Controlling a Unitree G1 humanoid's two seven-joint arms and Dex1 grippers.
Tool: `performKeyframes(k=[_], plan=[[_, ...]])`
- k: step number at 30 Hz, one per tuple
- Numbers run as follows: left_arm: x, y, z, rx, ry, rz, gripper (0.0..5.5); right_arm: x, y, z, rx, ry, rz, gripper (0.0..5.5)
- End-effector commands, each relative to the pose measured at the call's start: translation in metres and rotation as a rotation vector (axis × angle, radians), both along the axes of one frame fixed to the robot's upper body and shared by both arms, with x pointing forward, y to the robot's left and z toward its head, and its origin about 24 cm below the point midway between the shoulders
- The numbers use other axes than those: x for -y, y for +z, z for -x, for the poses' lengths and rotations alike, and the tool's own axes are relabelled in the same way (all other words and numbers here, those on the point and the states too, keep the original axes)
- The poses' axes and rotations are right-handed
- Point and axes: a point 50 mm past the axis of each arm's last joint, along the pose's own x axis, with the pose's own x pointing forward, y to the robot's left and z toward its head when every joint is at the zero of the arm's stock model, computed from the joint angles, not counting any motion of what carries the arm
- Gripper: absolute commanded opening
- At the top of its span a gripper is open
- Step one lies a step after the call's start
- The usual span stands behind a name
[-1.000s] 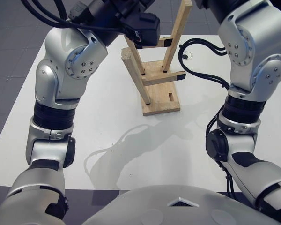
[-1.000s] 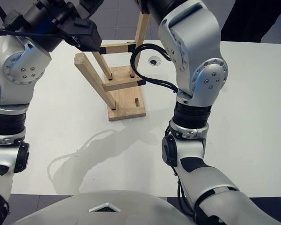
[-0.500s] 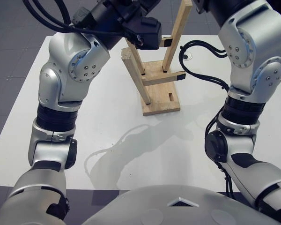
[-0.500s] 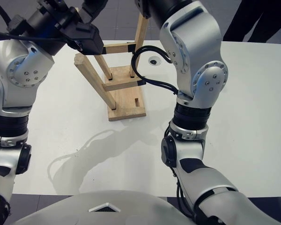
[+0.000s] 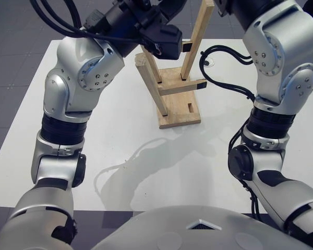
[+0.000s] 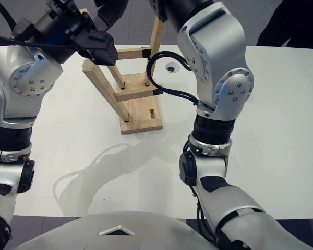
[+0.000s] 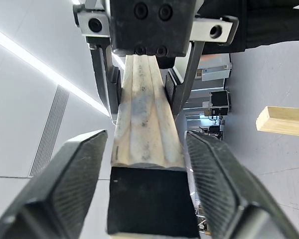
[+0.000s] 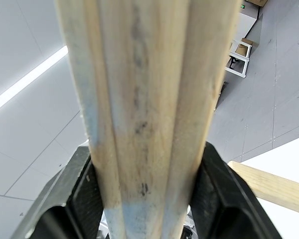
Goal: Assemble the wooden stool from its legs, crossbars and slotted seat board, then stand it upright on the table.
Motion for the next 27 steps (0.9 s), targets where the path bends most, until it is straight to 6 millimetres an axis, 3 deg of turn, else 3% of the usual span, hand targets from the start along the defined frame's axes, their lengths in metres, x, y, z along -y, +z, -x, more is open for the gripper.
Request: performKeyframes(k=[1, 5, 9, 17, 22, 27], plan=[[-0.002, 0.006, 0.001, 0.040, 0.006, -0.003, 3.58, -0.001, 0.003, 0.002, 0.005, 0.012, -0.011, 2.09], [-0.003, 0.010, 0.009, 0.093, -0.015, -0.007, 4.20, 0.004, 0.003, 0.001, 0.004, -0.012, -0.010, 2.08], [-0.002, 0.011, 0.020, 0.115, -0.055, -0.004, 4.23, 0.011, 0.005, -0.005, 0.008, -0.056, -0.023, 2.08], [-0.013, 0.043, 0.037, 0.288, -0.088, 0.076, 4.23, 0.038, 0.013, -0.017, 0.052, -0.128, 0.023, 2.08], [-0.037, 0.050, 0.036, 0.281, -0.022, 0.132, 4.23, 0.077, 0.016, -0.025, 0.136, -0.186, 0.248, 2.08], [-0.048, 0.018, 0.036, 0.040, 0.005, 0.228, 4.23, 0.105, -0.001, -0.020, 0.298, -0.064, 0.589, 2.07]])
